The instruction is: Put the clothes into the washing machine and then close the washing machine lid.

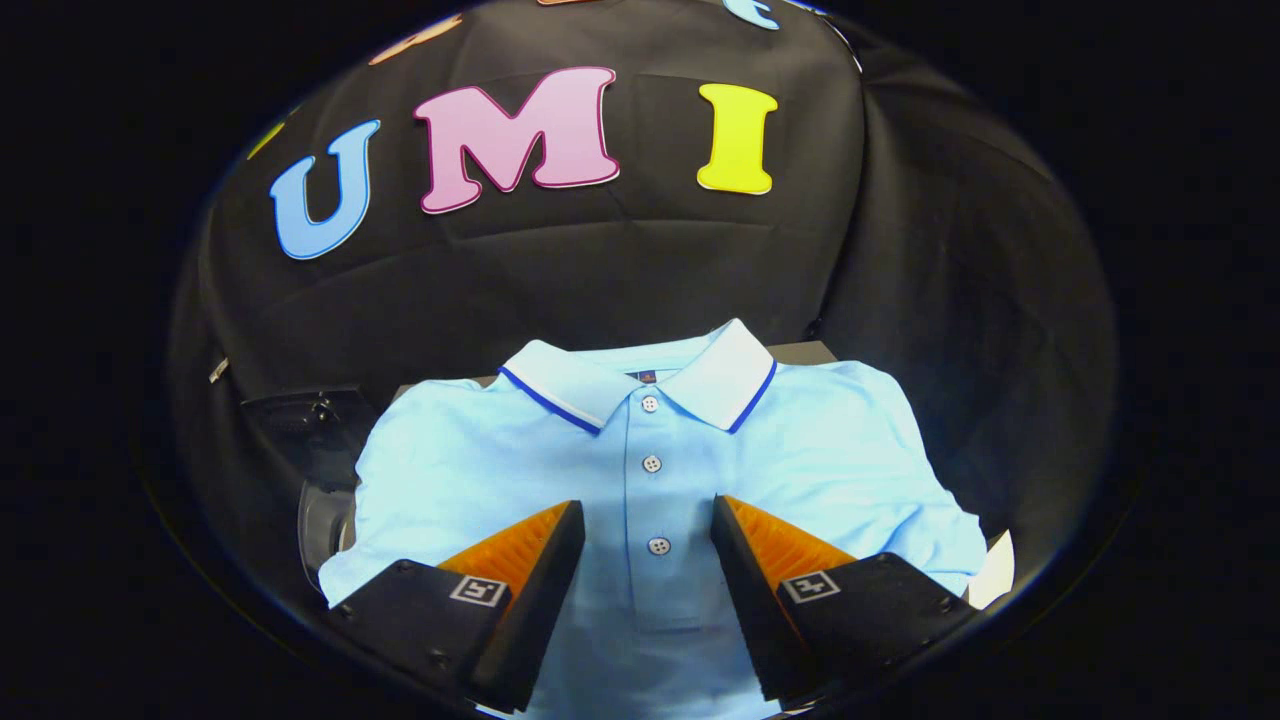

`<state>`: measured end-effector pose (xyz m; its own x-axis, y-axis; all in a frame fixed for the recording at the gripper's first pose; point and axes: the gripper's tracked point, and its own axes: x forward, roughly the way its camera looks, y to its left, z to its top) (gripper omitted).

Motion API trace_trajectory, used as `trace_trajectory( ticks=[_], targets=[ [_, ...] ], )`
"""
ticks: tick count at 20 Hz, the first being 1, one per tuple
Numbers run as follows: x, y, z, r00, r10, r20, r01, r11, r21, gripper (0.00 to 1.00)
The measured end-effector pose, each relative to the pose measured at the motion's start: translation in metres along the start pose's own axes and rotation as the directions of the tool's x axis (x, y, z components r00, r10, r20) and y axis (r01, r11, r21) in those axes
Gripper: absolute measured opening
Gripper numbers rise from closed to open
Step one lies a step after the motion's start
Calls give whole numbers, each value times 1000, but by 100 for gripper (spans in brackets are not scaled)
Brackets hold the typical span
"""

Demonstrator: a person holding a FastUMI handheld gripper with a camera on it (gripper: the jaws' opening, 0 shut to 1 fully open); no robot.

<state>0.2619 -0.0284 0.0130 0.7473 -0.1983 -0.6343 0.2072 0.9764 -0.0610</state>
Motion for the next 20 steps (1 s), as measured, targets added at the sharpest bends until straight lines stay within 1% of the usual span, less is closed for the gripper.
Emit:
trace_trajectory(
  ticks=[3, 4, 5, 6, 7, 9, 11, 14, 15, 16, 17, 20],
  targets=[
    [-4, -4, -1, 1000, -6, -9, 6, 1000, 5, 84],
    [0, -5, 0, 1000, -3, -5, 3, 1000, 11, 56],
    [1, -5, 2, 1000, -1, 1, 1, 999, 40, 49],
    [-1, -4, 1, 1000, 1, 0, -1, 998, 65, 49],
    [-2, -4, 1, 1000, 4, -2, -4, 998, 65, 49],
    [-2, -7, 2, 1000, -10, -4, 10, 999, 39, 49],
    [0, -7, 3, 1000, -6, -4, 6, 1000, 3, 16],
    [0, -5, 2, 1000, -7, -3, 7, 1000, 30, 16],
    [-1, -5, 3, 1000, 1, 2, -1, 1000, 9, 16],
    [-1, -6, 5, 1000, -2, 9, 2, 1000, 16, 5],
    [-2, -4, 4, 1000, -6, 18, 5, 1000, 30, 5],
    [-3, -3, 5, 999, 2, 38, -3, 1000, 14, 5]
  ],
)
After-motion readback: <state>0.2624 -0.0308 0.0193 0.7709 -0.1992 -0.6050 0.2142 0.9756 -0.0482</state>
